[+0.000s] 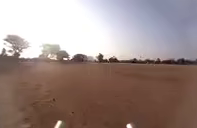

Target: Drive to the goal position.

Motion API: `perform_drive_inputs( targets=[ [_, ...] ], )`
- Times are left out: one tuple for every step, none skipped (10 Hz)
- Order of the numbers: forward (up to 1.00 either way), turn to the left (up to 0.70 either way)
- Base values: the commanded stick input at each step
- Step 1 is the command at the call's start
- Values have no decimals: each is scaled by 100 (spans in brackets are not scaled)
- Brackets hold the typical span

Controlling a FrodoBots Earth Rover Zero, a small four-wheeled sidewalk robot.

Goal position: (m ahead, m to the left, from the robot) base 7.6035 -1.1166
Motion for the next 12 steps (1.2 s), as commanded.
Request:
perform_drive_inputs(
  targets=[
    [70,0],
    [70,0],
    [70,0],
    [70,0],
    [70,0],
    [70,0],
    [70,0],
    [70,0],
    [70,0],
    [70,0],
    [70,0],
    [70,0]
  ],
)
